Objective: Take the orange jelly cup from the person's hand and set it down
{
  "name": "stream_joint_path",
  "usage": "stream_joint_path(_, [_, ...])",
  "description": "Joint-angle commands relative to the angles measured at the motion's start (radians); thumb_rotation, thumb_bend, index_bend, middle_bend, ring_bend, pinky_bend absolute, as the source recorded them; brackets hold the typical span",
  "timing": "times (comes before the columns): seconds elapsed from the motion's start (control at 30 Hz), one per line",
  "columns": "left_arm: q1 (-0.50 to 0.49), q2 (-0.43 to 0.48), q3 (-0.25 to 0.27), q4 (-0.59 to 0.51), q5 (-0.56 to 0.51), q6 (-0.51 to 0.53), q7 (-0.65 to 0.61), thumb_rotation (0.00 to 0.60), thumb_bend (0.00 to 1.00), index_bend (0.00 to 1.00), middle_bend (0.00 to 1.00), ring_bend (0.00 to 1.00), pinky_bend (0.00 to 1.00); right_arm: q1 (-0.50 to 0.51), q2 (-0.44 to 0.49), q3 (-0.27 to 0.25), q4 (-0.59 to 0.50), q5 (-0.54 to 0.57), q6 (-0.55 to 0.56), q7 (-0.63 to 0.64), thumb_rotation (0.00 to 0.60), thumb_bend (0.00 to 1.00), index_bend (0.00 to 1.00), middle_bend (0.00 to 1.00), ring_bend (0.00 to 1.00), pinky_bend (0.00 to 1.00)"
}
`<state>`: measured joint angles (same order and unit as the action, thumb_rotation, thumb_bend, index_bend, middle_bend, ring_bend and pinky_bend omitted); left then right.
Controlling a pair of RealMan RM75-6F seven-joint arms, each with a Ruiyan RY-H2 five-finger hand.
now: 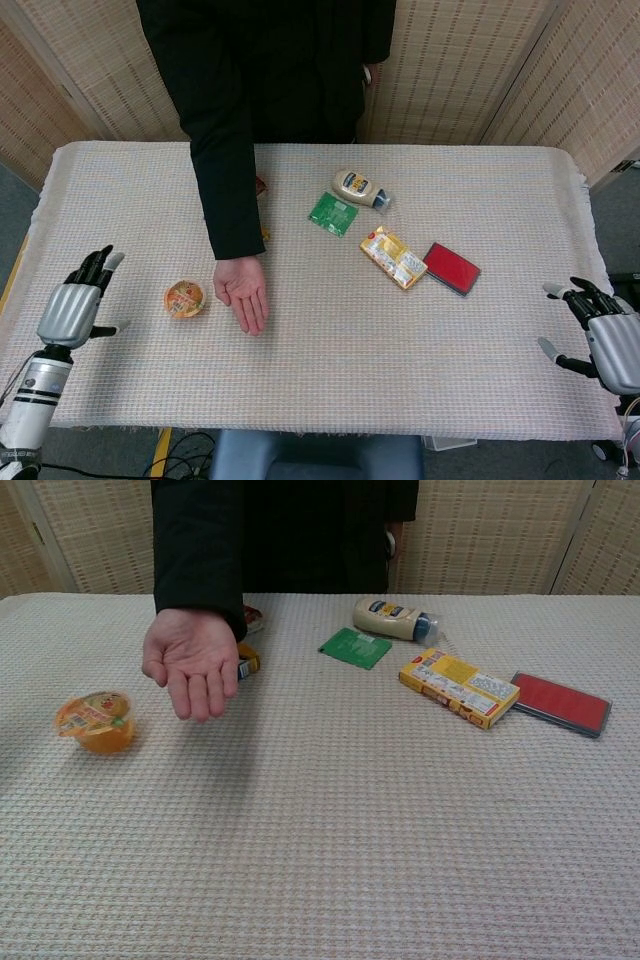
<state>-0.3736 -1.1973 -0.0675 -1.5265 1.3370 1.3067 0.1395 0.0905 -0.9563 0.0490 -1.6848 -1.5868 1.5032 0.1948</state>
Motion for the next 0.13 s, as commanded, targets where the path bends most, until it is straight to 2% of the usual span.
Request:
stream_joint_path(0.03, [0.065, 0.03, 0.013, -0.038, -0.012, 0.064, -0.003, 0.6, 0.1, 0.06, 0.0, 0.03, 0.28, 0.003, -0.002, -0.001, 0.003, 0.003, -0.007, 0.002, 0.6, 0.25, 0.18, 0.3, 0.17, 0.23])
stream_joint_path(0.13, [0.107, 0.04, 0.027, -0.054, -0.007, 0.107, -0.003, 0.6, 0.1, 0.08, 0.0, 0.03, 0.28, 0.008, -0.003, -0.002, 0.005, 0.004, -0.017, 0.002, 0.6, 0.25, 0.18, 0.3, 0.17, 0.23])
